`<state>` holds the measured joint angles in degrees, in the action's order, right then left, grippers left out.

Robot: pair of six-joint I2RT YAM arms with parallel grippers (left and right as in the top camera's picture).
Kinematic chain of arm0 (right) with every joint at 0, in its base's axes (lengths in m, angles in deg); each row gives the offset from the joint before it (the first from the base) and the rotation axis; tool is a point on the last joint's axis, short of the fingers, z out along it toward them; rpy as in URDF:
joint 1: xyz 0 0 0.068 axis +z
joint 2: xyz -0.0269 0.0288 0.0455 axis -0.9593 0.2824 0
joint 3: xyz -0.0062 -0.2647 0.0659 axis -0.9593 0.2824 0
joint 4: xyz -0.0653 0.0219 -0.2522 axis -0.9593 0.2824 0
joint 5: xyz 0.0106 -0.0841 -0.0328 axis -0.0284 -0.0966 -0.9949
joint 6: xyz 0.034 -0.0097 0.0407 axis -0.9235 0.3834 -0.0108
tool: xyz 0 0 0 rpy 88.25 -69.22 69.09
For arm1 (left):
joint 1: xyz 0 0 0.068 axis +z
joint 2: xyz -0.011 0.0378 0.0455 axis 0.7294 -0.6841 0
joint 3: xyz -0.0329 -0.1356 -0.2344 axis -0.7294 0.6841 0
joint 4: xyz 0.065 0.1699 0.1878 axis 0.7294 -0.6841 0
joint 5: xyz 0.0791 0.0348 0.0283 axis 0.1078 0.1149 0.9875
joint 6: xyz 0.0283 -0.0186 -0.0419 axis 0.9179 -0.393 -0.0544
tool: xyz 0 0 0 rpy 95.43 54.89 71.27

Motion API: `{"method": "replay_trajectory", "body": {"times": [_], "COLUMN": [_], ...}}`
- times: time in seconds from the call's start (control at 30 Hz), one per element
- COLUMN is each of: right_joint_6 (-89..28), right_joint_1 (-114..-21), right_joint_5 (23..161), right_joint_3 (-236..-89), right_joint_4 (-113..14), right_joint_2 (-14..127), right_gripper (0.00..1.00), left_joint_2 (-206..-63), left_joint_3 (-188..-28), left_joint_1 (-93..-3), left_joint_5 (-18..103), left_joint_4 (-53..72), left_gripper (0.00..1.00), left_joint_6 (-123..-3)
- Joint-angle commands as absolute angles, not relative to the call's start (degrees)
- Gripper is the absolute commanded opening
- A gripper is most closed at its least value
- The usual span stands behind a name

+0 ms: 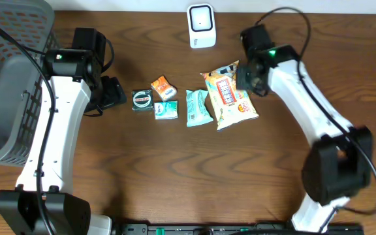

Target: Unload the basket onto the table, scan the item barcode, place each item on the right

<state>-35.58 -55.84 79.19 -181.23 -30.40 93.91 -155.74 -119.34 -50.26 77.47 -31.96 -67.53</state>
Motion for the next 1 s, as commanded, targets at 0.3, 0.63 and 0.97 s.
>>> {"method": "replay_trajectory", "body": {"times": [0.3,0.63,0.97], "right_joint_6": [-29.64,-30.36,-34.25], "right_joint_1": [-51.36,-52.16,-52.93], "right_joint_5": [83.32,74.55,71.32], "right_joint_3": [-181.54,-181.54,-181.63], "right_joint_4": [-46.97,-41.64,-29.07], "right_joint_2": [99.14,110.46,103.64], "right_gripper": [0.15,0.01,0.01], "left_joint_2": [-156.12,-156.12,-156.12], "left_joint_3": [-119.21,-119.21,-119.21], "left_joint_1": [-50.06,-50.06,-50.06], "left_joint_5": [77.97,77.97,77.97], "left_joint_4": [-32.2,-32.2,-32.2], "left_gripper": [0.97,0.98,0.98], "left_joint_6": [-68.01,-68.01,-68.01]}}
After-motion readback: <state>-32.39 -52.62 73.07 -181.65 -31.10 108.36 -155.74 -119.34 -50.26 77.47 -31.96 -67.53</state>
